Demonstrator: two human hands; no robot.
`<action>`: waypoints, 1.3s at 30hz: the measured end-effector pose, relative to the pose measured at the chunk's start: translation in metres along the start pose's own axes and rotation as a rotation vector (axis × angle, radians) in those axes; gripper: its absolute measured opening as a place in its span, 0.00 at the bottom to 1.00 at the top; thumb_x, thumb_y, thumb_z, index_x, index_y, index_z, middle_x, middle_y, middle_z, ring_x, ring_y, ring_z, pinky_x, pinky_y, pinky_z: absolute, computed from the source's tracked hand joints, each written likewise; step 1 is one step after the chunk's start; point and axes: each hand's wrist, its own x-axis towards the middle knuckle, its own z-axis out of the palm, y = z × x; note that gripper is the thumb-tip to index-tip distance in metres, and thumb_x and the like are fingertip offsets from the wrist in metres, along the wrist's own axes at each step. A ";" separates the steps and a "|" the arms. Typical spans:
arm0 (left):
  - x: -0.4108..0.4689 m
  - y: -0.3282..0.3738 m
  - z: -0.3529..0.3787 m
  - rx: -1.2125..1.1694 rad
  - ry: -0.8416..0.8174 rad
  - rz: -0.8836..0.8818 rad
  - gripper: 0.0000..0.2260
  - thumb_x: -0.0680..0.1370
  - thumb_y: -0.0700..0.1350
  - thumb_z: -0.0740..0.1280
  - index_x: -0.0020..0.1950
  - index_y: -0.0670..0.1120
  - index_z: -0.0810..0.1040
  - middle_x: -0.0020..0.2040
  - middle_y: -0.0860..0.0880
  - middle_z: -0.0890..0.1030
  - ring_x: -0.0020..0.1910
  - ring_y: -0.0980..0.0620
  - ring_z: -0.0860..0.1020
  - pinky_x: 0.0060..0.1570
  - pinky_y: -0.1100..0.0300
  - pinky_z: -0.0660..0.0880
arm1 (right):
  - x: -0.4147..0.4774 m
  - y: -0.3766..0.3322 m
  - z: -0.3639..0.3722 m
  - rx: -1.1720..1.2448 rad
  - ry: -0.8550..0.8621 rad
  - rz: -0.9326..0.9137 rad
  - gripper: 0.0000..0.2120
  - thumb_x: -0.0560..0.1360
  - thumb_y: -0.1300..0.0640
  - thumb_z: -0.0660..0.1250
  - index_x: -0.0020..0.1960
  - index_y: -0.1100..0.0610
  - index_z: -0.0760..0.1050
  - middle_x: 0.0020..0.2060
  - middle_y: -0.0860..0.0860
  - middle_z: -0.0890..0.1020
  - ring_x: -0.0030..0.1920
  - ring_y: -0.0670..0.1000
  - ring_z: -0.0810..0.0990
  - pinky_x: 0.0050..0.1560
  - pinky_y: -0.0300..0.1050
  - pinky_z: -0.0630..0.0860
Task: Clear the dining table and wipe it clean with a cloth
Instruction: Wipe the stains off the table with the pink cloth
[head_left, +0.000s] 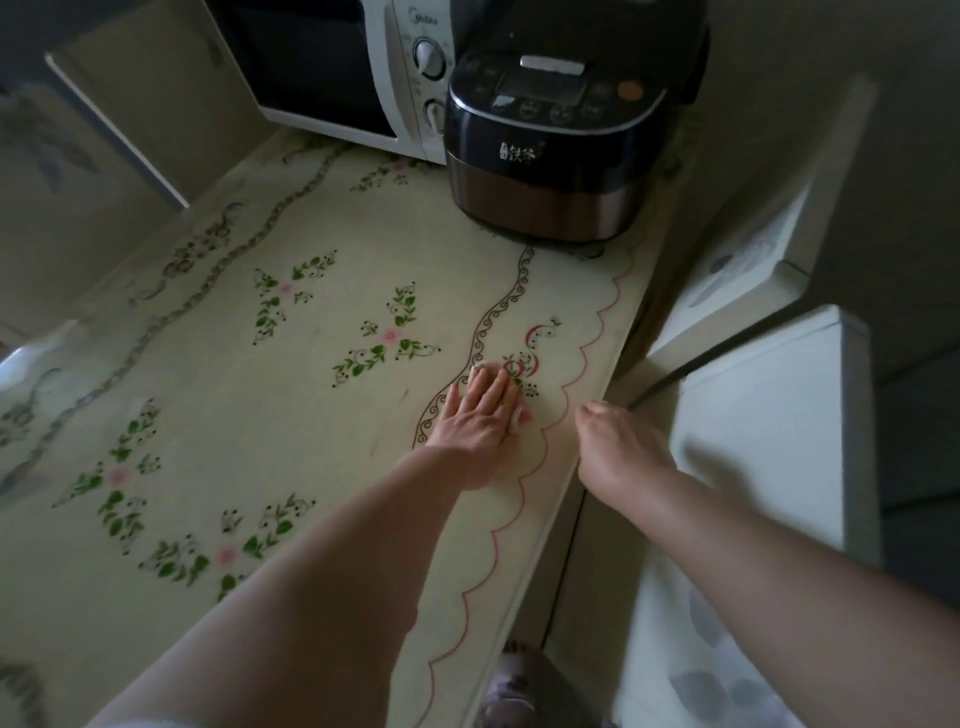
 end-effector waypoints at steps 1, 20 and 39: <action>-0.004 0.007 0.003 -0.015 -0.007 0.005 0.26 0.83 0.54 0.44 0.79 0.50 0.38 0.78 0.52 0.35 0.75 0.51 0.31 0.74 0.46 0.34 | -0.004 0.002 0.000 -0.003 -0.009 -0.004 0.15 0.76 0.65 0.58 0.61 0.58 0.73 0.58 0.53 0.77 0.56 0.52 0.77 0.55 0.45 0.76; -0.101 -0.006 0.032 -0.256 -0.038 -0.623 0.27 0.82 0.55 0.43 0.79 0.49 0.36 0.78 0.51 0.34 0.76 0.50 0.32 0.72 0.40 0.31 | -0.066 -0.022 0.022 -0.146 -0.173 -0.267 0.11 0.76 0.64 0.57 0.54 0.58 0.75 0.51 0.53 0.78 0.49 0.54 0.78 0.45 0.46 0.74; -0.115 -0.037 0.036 -0.291 -0.043 -0.610 0.32 0.82 0.59 0.47 0.78 0.49 0.34 0.76 0.48 0.29 0.74 0.47 0.29 0.71 0.44 0.30 | -0.037 -0.019 0.034 0.066 -0.082 0.040 0.12 0.78 0.59 0.59 0.59 0.53 0.73 0.55 0.50 0.78 0.48 0.50 0.76 0.42 0.42 0.74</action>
